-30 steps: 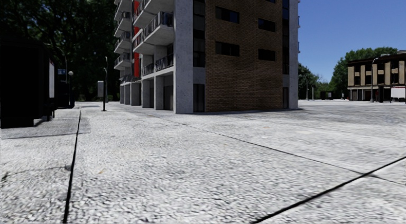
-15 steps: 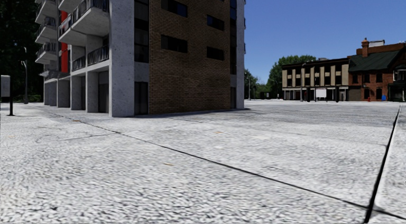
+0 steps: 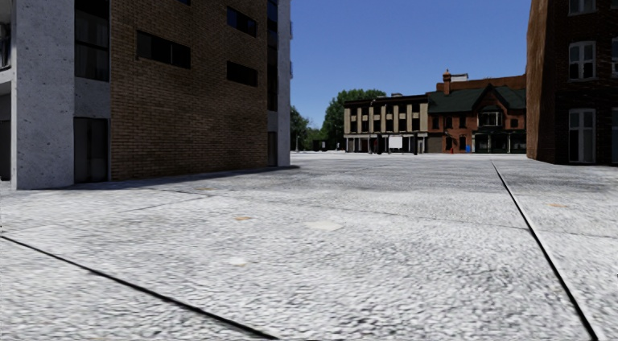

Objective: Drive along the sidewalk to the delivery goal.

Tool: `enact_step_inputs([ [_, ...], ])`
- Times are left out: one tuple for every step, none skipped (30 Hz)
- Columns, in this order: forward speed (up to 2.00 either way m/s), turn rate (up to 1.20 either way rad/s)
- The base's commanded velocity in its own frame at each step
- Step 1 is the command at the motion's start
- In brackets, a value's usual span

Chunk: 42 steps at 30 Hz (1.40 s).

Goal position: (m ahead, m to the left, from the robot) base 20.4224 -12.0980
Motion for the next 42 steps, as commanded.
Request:
enact_step_inputs([
  [2.0,-0.62],
  [2.0,-0.63],
  [2.0,-0.63],
  [2.0,-0.63],
  [2.0,-0.63],
  [2.0,-0.63],
  [2.0,-0.63],
  [2.0,-0.63],
  [2.0,-0.63],
  [2.0,-0.6],
  [2.0,-0.55],
  [2.0,-0.53],
  [2.0,-0.52],
  [2.0,-0.52],
  [2.0,-0.52],
  [2.0,-0.52],
  [2.0,-0.52],
  [2.0,-0.52],
  [2.0,-0.52],
  [2.0,-0.52],
  [2.0,-0.52],
  [2.0,-0.52],
  [2.0,-0.52],
  [2.0,-0.52],
  [2.0,-0.52],
  [2.0,-0.52],
  [2.0,-0.52],
  [2.0,-0.52],
  [2.0,-0.52],
  [2.0,-0.53],
  [2.0,-0.55],
  [2.0,-0.56],
  [2.0,-0.56],
  [2.0,-0.58],
  [2.0,-0.66],
  [2.0,-0.72],
  [2.0,-0.74],
  [2.0,-0.74],
  [2.0,-0.75],
  [2.0,-0.75],
  [2.0,-0.75],
  [2.0,-0.75],
])
